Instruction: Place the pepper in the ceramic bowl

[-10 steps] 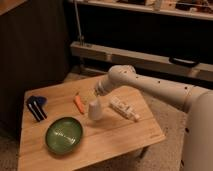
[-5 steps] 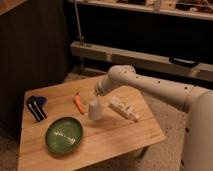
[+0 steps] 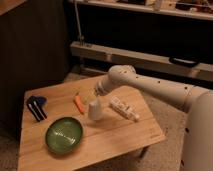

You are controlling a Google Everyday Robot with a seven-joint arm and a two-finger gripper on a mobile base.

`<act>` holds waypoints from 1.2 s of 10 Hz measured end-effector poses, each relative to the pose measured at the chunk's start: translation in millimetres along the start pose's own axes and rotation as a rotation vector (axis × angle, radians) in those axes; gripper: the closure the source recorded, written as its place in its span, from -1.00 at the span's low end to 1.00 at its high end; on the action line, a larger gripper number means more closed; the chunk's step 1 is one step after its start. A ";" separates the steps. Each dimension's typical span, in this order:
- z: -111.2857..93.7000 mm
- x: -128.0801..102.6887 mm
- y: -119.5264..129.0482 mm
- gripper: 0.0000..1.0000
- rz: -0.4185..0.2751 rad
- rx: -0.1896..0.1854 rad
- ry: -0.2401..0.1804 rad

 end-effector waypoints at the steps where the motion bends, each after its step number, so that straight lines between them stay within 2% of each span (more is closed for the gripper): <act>1: -0.1 0.0 0.0 -0.60 0.000 0.000 0.000; 10: -0.9 -0.1 0.2 -0.60 -0.007 0.000 0.007; 11: -1.6 -3.2 3.0 -0.60 -0.031 -0.009 0.032; 12: -2.8 -15.8 10.8 -0.60 -0.079 -0.009 0.074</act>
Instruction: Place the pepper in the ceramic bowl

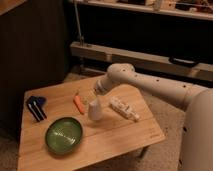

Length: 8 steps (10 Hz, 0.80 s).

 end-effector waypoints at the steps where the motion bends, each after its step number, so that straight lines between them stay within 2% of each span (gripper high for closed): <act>1: -2.4 -18.2 8.3 -0.60 -0.040 0.010 0.038; 3: -13.6 -44.6 19.4 -0.60 -0.092 0.036 0.074; 5: -15.3 -51.3 25.3 -0.60 -0.101 0.048 0.067; 6: -10.8 -50.9 28.2 -0.60 -0.093 0.055 0.062; 8: 15.2 -54.0 29.9 -0.60 -0.086 0.072 0.075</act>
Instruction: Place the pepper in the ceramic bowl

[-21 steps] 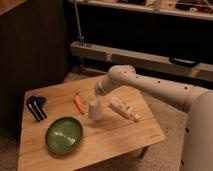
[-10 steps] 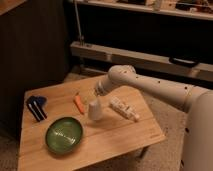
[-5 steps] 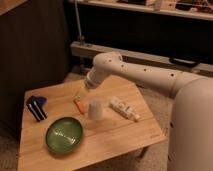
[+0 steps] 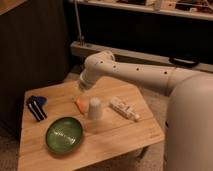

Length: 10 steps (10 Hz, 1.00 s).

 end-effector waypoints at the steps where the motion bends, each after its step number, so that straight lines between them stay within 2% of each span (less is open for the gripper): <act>1: 11.8 -7.9 -1.6 -0.60 0.003 0.009 0.013; 2: 24.5 -19.6 -2.3 -0.60 0.009 0.010 0.028; 3: 32.2 -22.0 -6.0 -0.60 0.018 0.010 0.040; 7: 84.5 -9.6 -23.9 -0.60 0.069 -0.012 0.083; 9: 101.7 2.2 -34.1 -0.60 0.089 -0.046 0.051; 10: 106.1 3.7 -36.1 -0.60 0.089 -0.048 0.047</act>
